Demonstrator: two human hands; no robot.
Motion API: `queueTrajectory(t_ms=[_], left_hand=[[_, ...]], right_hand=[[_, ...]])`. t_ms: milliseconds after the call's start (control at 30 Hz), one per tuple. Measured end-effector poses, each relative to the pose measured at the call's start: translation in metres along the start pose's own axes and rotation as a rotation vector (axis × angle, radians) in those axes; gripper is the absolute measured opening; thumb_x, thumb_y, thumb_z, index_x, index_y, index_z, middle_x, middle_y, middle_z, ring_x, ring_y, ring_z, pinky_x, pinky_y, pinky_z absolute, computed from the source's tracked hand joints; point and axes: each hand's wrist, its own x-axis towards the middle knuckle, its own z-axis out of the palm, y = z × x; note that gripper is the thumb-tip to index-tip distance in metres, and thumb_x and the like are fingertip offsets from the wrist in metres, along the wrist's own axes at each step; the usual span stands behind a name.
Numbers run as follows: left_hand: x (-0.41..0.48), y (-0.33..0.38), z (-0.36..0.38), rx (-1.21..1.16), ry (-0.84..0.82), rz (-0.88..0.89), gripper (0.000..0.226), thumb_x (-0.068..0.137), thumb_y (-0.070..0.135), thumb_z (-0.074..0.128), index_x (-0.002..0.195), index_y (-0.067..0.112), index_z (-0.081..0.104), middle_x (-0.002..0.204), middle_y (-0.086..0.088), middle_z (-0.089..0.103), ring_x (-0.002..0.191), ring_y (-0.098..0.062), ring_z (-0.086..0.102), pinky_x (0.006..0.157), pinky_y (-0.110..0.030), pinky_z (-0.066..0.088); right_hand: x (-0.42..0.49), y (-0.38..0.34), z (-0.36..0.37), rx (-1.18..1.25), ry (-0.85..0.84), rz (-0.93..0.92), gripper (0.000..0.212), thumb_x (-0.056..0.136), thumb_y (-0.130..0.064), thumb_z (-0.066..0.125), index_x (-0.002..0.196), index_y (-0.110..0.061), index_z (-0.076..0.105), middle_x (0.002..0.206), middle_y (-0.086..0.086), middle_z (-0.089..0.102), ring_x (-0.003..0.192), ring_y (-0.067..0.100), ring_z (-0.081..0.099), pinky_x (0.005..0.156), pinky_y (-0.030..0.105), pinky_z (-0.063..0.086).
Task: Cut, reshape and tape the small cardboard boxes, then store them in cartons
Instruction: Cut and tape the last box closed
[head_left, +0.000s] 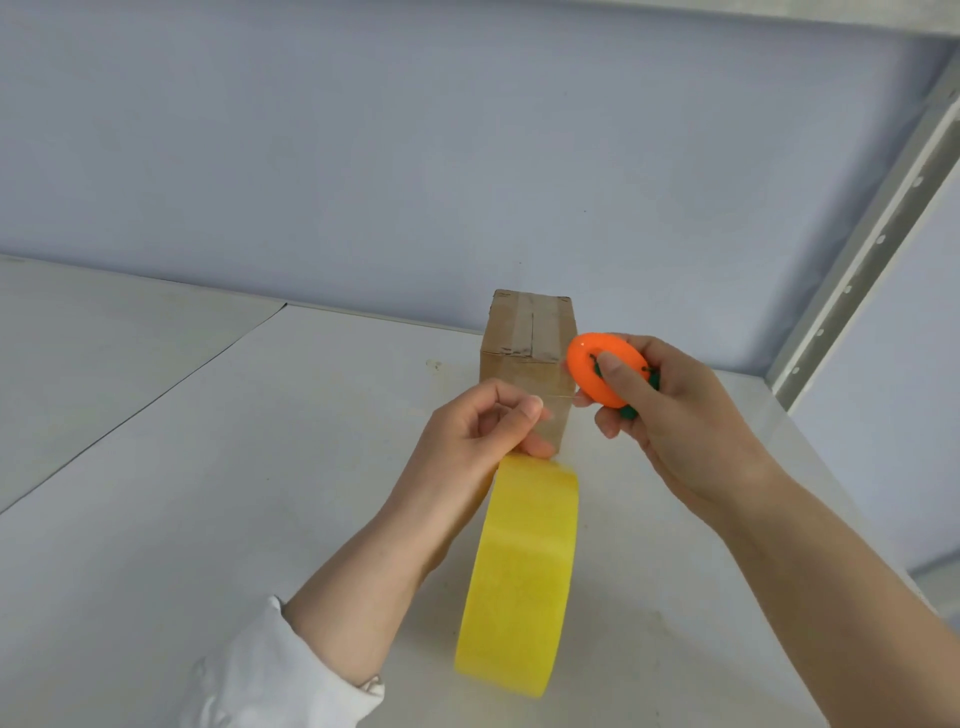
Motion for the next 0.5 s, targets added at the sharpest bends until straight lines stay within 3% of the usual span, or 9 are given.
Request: queueTrajectory(t_ms=[167, 333, 500], left_hand=[[-0.002, 0.001, 0.000, 0.006, -0.010, 0.004, 0.013, 0.089, 0.024, 0.056, 0.082, 0.016, 0.063, 0.064, 0.003, 0.066, 0.060, -0.002, 0.061, 0.059, -0.011, 0.044], [-0.004, 0.004, 0.000, 0.008, -0.026, 0.000, 0.013, 0.089, 0.023, 0.056, 0.082, 0.017, 0.064, 0.065, 0.002, 0.067, 0.061, -0.003, 0.061, 0.059, -0.012, 0.046], [-0.006, 0.006, -0.001, 0.024, -0.030, 0.007, 0.012, 0.090, 0.021, 0.055, 0.081, 0.017, 0.062, 0.065, 0.002, 0.067, 0.060, -0.004, 0.062, 0.059, -0.012, 0.046]], right_hand=[[-0.005, -0.002, 0.006, -0.063, 0.047, -0.012, 0.018, 0.093, -0.025, 0.054, 0.102, -0.010, 0.057, 0.079, 0.009, 0.070, 0.053, 0.011, 0.049, 0.060, 0.027, 0.042], [-0.002, -0.009, 0.012, -0.033, 0.107, -0.005, 0.018, 0.088, -0.025, 0.060, 0.089, -0.010, 0.051, 0.072, 0.010, 0.064, 0.047, 0.002, 0.053, 0.045, 0.013, 0.038], [0.002, -0.014, 0.017, -0.199, 0.038, -0.004, 0.019, 0.093, -0.035, 0.052, 0.095, -0.015, 0.050, 0.088, 0.003, 0.060, 0.055, 0.002, 0.055, 0.054, 0.017, 0.040]])
